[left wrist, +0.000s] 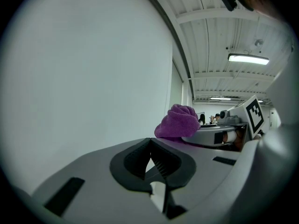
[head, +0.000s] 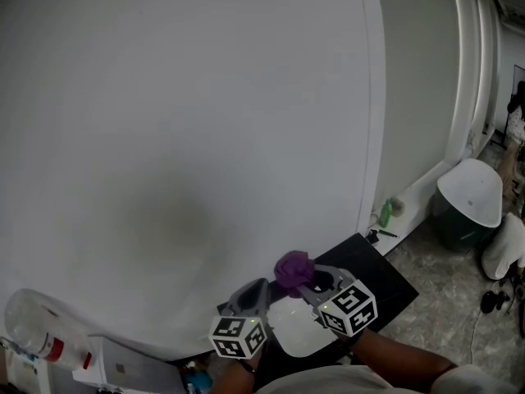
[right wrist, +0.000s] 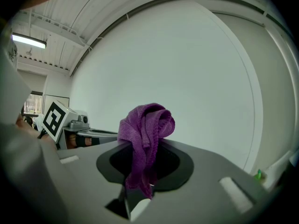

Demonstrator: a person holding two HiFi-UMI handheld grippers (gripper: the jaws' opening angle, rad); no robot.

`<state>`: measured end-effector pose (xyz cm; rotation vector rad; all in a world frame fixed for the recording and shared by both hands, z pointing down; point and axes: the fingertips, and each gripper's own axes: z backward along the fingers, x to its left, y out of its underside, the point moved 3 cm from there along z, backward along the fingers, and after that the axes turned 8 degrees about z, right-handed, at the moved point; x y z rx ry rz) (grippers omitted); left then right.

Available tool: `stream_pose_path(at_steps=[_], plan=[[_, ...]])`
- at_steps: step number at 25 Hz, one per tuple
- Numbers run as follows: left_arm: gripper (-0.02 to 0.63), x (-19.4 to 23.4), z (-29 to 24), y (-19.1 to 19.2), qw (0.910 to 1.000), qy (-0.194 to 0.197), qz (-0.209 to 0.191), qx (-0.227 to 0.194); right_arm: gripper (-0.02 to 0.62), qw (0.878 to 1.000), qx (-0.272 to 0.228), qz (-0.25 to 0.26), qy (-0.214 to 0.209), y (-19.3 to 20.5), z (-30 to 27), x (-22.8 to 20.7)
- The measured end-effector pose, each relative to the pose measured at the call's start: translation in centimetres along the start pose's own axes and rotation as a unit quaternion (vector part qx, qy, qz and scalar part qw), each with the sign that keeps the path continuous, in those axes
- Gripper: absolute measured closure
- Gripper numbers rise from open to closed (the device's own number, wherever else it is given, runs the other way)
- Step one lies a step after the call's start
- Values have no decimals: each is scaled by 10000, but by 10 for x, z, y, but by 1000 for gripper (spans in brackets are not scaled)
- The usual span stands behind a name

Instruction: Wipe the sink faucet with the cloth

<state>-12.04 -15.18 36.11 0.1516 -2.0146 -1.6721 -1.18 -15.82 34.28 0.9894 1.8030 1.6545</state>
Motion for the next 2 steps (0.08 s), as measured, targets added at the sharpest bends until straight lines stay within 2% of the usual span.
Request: stream_pose_path(at_steps=[2], plan=[[598,-1,1,0,10000,7,-21,-11,509,10000,-4,39,5,-1,1,1]])
